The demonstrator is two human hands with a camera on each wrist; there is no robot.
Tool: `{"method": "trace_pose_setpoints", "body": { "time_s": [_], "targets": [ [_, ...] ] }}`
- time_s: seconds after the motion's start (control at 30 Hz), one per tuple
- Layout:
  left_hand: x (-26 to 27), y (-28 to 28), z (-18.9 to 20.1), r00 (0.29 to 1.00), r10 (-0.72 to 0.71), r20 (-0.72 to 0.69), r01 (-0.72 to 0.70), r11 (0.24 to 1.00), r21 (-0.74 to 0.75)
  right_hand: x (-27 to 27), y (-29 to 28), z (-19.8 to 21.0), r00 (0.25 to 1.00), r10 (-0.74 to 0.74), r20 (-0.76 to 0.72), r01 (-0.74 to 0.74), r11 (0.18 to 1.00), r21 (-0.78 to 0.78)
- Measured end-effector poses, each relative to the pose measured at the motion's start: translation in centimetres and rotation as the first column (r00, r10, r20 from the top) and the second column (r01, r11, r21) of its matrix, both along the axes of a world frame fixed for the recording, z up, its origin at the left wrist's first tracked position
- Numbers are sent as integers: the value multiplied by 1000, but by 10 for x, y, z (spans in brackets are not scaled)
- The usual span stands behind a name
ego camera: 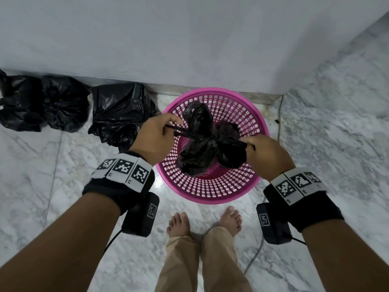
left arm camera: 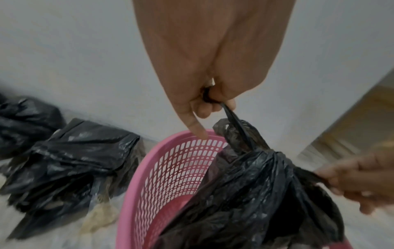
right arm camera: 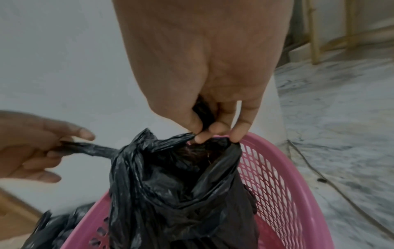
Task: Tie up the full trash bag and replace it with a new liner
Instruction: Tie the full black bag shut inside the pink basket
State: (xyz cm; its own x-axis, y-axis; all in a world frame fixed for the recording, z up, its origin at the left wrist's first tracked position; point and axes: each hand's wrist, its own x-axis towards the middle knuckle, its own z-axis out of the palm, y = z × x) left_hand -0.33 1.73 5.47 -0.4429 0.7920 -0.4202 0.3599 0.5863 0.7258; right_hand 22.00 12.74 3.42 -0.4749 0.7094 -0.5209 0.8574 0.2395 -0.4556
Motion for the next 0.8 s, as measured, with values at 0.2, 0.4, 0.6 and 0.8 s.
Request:
{"method": "trace_pose_setpoints", "body": {
  "time_s": [0.2,0.4,0.6,0.8],
  "targets": [
    [7,2,2,986,-167,-20,163,977,-140,-14,-1,9,998,-36,-57,38,999,32],
    [15,0,-2,975,-223,21,222,953,-204,-19,-9,19,973,-71,-219,78,997,27],
    [23,2,-10,825,-474,-308,370,865,-340,-23,-14,25,939,-92,-332,101,995,9],
    [31,12,-8,883,-434,-181,380,885,-268,-30,-15,33,907,-80,-414,110,993,49]
  ]
}}
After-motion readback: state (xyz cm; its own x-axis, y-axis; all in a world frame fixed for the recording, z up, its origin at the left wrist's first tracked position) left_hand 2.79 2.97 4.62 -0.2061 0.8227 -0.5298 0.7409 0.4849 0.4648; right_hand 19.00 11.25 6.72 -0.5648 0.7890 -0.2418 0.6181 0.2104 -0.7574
